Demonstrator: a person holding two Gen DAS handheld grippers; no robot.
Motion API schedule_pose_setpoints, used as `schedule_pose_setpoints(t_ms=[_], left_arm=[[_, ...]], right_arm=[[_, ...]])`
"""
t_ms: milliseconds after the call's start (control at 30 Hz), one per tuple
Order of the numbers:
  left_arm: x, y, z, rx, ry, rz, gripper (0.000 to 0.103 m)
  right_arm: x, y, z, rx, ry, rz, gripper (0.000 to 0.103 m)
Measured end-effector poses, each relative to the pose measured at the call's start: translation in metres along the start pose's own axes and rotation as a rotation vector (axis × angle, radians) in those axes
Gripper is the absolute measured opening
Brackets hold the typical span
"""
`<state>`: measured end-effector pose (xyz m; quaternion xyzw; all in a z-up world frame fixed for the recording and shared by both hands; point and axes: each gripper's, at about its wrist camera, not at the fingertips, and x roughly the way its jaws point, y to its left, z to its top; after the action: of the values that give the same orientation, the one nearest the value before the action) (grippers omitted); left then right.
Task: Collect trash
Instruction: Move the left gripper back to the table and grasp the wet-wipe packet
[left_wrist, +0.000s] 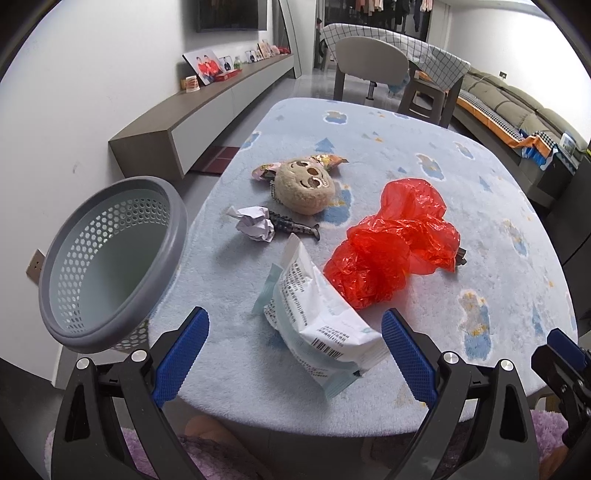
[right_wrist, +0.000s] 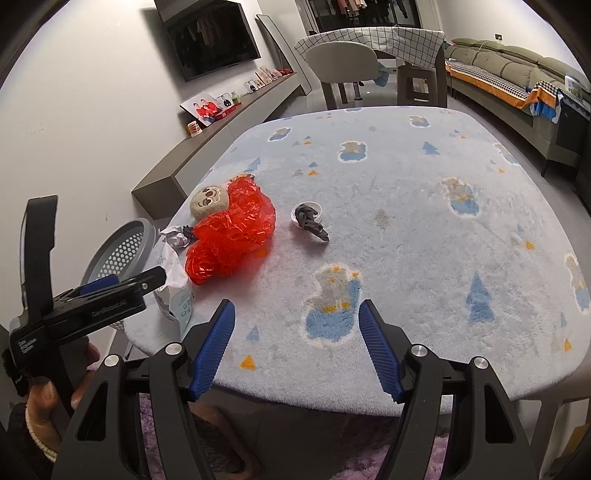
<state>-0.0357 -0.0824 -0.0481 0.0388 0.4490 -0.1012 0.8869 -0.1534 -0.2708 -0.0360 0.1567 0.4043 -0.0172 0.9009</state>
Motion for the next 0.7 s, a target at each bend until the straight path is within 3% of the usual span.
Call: schedule_pose_setpoints(t_ms=[500,600,700], left_arm=[[0.045,-0.012,-0.010,0.035,0.088,0.031,0.093],[0.049,-0.010,-0.012,0.030,0.096,0.023,0.084],[0.053,-0.008,-0.013,0.024,0.120,-0.003,0.068]], right_arm=[[0.003,-0.002,-0.001,0.004,0.006,0.001,0.067],[0.003,-0.002,0.000,0.005,0.006,0.001,0.067],[0.003,-0.002,-0.001,0.006,0.007,-0.001,0.067]])
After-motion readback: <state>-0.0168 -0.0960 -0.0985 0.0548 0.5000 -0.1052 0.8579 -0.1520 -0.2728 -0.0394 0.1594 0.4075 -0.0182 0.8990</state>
